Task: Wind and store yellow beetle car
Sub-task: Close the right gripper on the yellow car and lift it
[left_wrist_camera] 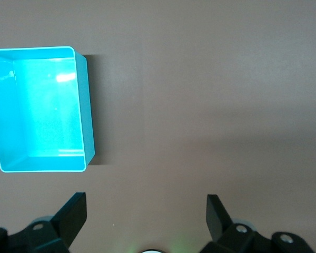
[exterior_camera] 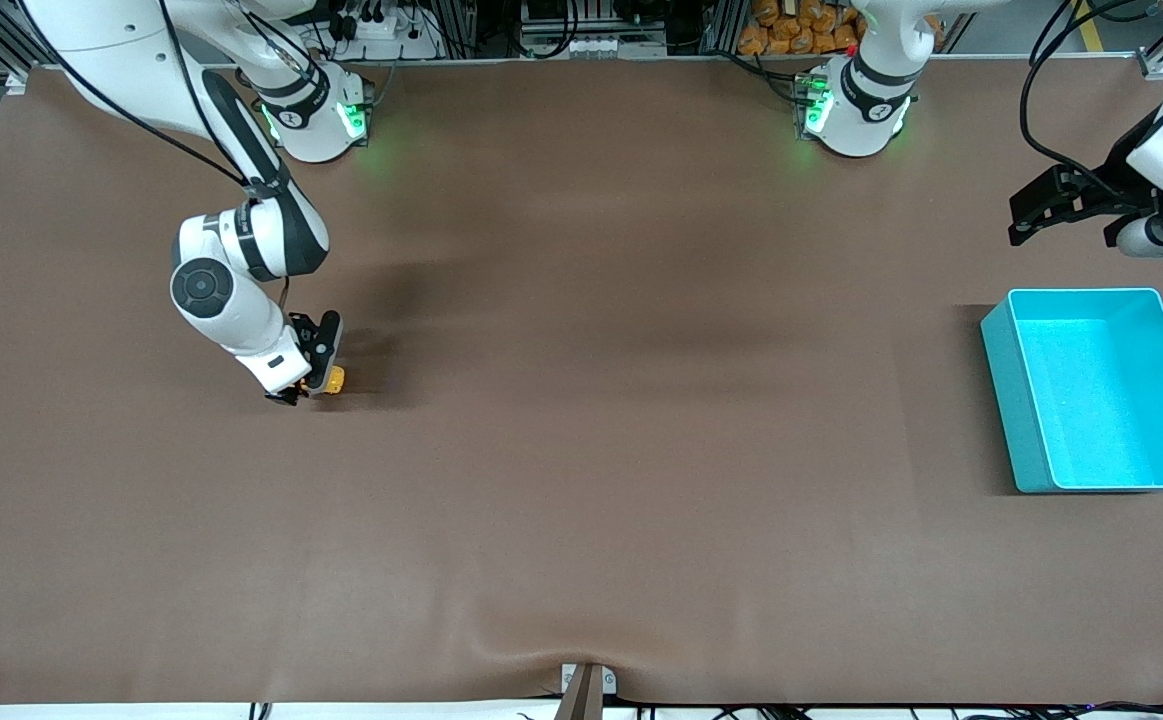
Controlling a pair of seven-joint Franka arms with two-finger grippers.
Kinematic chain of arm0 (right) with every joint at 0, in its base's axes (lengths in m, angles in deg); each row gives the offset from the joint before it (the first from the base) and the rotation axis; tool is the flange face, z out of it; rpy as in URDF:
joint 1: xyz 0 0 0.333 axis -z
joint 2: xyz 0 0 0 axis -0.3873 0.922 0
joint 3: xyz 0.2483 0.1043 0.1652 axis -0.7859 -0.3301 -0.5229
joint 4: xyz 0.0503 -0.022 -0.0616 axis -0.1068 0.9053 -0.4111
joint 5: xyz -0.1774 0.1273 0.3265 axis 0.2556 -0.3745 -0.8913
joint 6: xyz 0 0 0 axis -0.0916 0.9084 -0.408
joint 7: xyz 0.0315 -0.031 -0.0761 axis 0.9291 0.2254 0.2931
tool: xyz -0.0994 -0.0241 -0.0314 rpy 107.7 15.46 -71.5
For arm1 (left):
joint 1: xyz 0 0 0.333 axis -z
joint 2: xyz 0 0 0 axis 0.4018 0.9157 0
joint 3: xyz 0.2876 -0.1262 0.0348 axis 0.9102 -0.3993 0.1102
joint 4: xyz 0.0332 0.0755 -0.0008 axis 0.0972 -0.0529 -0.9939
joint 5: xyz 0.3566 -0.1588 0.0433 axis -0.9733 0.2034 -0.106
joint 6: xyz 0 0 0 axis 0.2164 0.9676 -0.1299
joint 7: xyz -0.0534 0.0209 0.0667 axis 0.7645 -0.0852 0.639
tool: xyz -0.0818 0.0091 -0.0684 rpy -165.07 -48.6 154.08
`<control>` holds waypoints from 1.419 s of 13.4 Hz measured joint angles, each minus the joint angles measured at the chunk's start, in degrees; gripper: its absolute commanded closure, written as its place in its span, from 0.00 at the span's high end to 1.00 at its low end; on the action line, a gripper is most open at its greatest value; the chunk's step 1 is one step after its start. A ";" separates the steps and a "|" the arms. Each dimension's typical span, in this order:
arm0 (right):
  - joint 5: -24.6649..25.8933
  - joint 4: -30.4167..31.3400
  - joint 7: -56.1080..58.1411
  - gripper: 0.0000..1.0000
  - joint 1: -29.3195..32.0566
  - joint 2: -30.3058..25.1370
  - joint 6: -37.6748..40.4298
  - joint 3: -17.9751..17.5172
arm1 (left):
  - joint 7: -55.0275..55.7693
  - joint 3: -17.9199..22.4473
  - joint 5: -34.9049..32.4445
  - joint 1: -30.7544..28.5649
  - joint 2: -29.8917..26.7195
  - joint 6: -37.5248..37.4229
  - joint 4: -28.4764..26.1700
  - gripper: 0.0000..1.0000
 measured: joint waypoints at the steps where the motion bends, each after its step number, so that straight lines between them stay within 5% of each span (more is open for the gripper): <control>1: 0.01 0.00 0.05 0.43 0.02 0.27 -0.14 0.05 | 0.00 0.00 0.00 0.00 0.00 0.00 0.00 1.00; 4: 0.03 -0.03 0.20 0.15 0.03 0.43 -0.39 0.06 | 0.00 0.00 0.00 0.00 0.00 0.00 0.00 1.00; 19: 0.15 0.74 7.95 0.14 5.61 0.31 -0.99 0.21 | 0.00 0.02 0.00 0.00 0.00 0.00 0.00 1.00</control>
